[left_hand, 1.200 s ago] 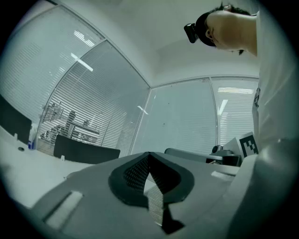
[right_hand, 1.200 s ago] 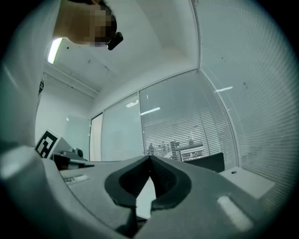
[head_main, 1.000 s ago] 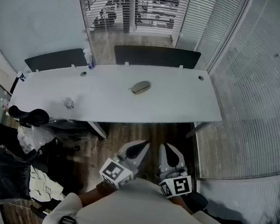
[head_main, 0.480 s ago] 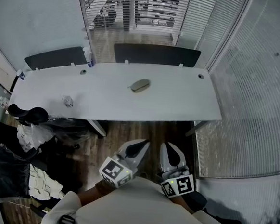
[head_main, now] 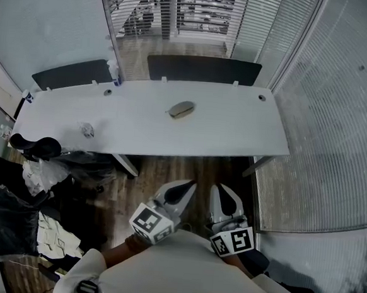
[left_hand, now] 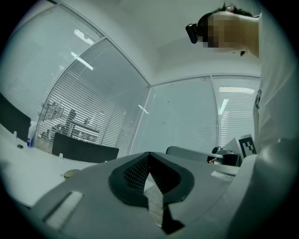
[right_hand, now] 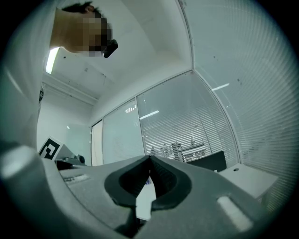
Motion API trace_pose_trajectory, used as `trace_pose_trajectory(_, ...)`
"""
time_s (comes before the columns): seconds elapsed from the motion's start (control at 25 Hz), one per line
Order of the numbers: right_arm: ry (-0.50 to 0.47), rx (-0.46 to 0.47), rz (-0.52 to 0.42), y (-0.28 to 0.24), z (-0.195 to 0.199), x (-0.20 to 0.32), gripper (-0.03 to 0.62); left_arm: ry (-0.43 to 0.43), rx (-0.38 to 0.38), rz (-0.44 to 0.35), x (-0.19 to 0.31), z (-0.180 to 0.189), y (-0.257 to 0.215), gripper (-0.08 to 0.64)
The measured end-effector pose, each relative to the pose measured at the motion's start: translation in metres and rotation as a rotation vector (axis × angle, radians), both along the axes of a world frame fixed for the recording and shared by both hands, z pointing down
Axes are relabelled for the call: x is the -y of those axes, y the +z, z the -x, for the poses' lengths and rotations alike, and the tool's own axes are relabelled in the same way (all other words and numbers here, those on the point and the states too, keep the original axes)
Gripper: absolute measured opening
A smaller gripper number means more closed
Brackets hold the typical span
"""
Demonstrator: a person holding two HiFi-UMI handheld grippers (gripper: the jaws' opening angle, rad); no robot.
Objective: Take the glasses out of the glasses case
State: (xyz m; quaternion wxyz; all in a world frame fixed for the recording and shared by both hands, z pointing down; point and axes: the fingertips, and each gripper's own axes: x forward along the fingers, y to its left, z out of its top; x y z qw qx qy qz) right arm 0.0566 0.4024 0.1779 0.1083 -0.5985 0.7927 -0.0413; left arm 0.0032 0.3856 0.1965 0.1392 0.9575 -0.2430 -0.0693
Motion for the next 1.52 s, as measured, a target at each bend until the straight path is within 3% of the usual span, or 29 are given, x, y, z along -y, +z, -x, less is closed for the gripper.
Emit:
trace_pose_trajectory(0.56, 0.005, 0.021, 0.014, 0.014, -0.048, -0.02, 0.002, -0.001, 0.023, 0.006, -0.021, -0.047, 0.008, 0.003)
trace_pose_trajectory(1.0, -0.001, 0.032, 0.01, 0.018, -0.062, -0.019, 0.002, -0.007, 0.03, -0.001, -0.018, -0.062, 0.006, 0.003)
trace_pose_trajectory(1.28, -0.007, 0.014, 0.011, 0.024, -0.06, 0.012, 0.0, -0.012, 0.024, 0.002, 0.014, -0.059, 0.02, 0.003)
trace_pose_trajectory(1.52, 0.0, -0.016, 0.011, 0.031, -0.059, 0.065, 0.0, -0.01, 0.007, 0.002, 0.07, -0.06, 0.027, 0.003)
